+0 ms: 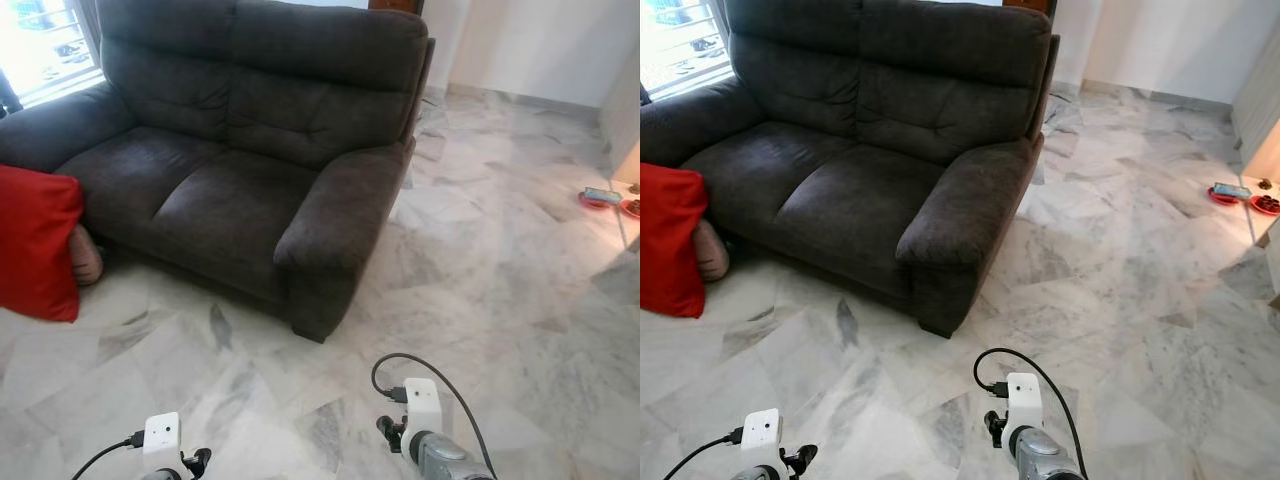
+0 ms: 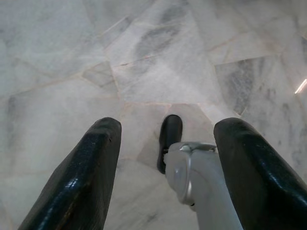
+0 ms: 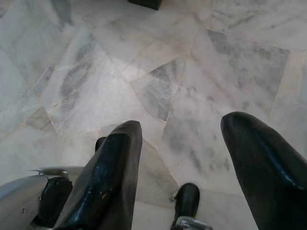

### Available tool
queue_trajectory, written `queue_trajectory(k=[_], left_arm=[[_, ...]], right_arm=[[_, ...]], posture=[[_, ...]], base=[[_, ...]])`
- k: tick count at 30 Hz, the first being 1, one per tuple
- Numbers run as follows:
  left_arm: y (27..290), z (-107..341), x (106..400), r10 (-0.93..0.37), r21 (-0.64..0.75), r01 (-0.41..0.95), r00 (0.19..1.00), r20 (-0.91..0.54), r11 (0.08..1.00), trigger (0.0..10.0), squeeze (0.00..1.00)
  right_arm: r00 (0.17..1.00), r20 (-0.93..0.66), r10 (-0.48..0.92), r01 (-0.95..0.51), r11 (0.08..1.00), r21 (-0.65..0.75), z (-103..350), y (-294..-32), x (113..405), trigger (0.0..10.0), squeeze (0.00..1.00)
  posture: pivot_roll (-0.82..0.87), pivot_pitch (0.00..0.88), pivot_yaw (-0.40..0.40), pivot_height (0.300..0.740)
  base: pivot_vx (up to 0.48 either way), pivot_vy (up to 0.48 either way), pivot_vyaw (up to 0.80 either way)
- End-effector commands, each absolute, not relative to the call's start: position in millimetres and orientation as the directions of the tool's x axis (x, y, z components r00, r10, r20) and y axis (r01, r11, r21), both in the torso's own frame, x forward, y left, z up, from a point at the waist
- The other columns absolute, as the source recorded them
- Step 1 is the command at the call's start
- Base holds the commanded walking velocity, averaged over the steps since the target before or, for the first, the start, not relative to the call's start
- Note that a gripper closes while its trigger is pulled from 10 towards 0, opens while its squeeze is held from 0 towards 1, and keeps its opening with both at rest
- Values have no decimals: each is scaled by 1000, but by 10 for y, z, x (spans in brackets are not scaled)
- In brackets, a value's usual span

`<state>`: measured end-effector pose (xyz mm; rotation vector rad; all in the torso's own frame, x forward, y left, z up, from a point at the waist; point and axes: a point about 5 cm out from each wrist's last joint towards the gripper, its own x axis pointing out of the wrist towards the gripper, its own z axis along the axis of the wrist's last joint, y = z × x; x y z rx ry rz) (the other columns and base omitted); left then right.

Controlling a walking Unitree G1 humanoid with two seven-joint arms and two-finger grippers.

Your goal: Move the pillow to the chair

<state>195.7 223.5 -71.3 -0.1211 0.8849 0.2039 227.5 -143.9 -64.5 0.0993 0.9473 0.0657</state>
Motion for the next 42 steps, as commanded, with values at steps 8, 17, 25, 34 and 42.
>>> queue_trajectory(k=[8, 17, 25, 34, 42], left_arm=[[2233, -722, 1943, 135, -22, -244, 607, -783, 970, 10000, 0], [2225, -722, 1949, 134, -27, -249, 607, -783, 968, 10000, 0], [2223, -722, 1948, 135, -28, -251, 608, -783, 968, 10000, 0], [2223, -723, 1947, 136, -30, -255, 608, -782, 966, 10000, 0], [2221, -720, 1951, 137, -33, -257, 613, -779, 966, 10000, 0]], right_arm=[[583, -806, 102, -18, 993, 113, -640, -1428, 2283, 10000, 0], [584, -806, 101, -18, 994, 112, -636, -1434, 2290, 10000, 0], [584, -806, 101, -19, 994, 111, -636, -1437, 2290, 10000, 0], [585, -805, 96, -12, 994, 111, -636, -1439, 2289, 10000, 0], [585, -806, 96, -4, 993, 116, -638, -1439, 2287, 10000, 0]], posture=[[98, 0, -45, 740], [100, 0, -50, 740], [100, 0, -50, 740], [100, 0, -50, 740], [100, 0, -50, 740]], base=[[0, 305, 0], [0, 305, 0], [0, 303, 0], [0, 303, 0], [0, 313, -300]])
